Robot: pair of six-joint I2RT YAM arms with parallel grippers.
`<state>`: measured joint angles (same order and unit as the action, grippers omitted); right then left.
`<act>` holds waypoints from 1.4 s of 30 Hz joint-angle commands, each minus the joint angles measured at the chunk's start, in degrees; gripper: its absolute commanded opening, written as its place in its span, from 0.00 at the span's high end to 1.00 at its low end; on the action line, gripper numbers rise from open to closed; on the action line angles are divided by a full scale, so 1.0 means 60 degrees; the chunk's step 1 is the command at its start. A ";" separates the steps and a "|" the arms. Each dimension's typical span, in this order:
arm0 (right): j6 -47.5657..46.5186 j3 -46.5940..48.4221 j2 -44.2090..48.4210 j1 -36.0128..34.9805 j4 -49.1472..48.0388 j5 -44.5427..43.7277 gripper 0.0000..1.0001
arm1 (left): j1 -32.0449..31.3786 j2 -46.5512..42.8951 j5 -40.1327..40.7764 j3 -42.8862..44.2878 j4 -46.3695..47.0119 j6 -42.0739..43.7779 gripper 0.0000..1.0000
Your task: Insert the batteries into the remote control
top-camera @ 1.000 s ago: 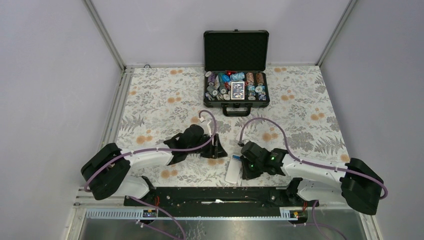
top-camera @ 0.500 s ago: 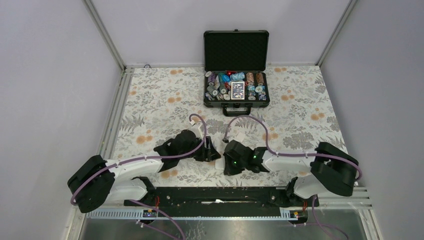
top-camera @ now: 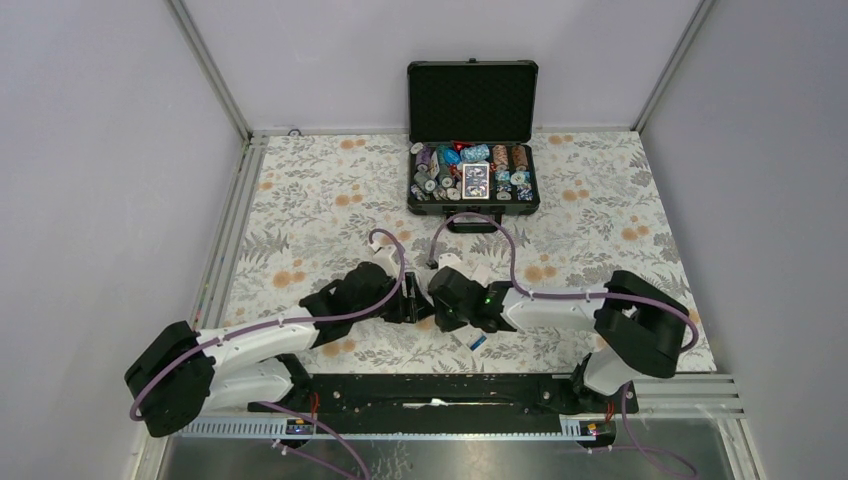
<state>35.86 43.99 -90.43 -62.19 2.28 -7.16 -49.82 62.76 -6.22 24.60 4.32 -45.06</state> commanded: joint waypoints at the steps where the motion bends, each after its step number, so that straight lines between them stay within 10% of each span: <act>1: -0.1019 0.0326 0.1021 0.0051 0.0276 -0.0813 0.78 | -0.0019 -0.0262 0.0811 0.0001 -0.0164 -0.0033 0.40; 9: -0.3294 0.0991 0.1189 0.0244 0.0267 -0.0206 0.33 | 0.0104 -0.0448 0.1959 -0.0065 -0.0685 -0.0256 0.32; 23: -0.3740 0.1544 0.0277 0.0795 0.0194 0.0853 0.34 | 0.0843 -0.0299 0.2282 -0.0548 -0.0562 -0.0701 0.31; 42: -0.3289 0.0586 0.1220 0.0799 0.0313 0.0228 0.35 | 0.0637 0.1507 0.0633 -0.0503 0.0319 -0.1295 0.55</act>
<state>15.31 48.60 -85.54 -57.67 4.47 -3.99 -45.01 70.89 1.54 21.89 5.19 -51.03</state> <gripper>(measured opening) 0.644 0.446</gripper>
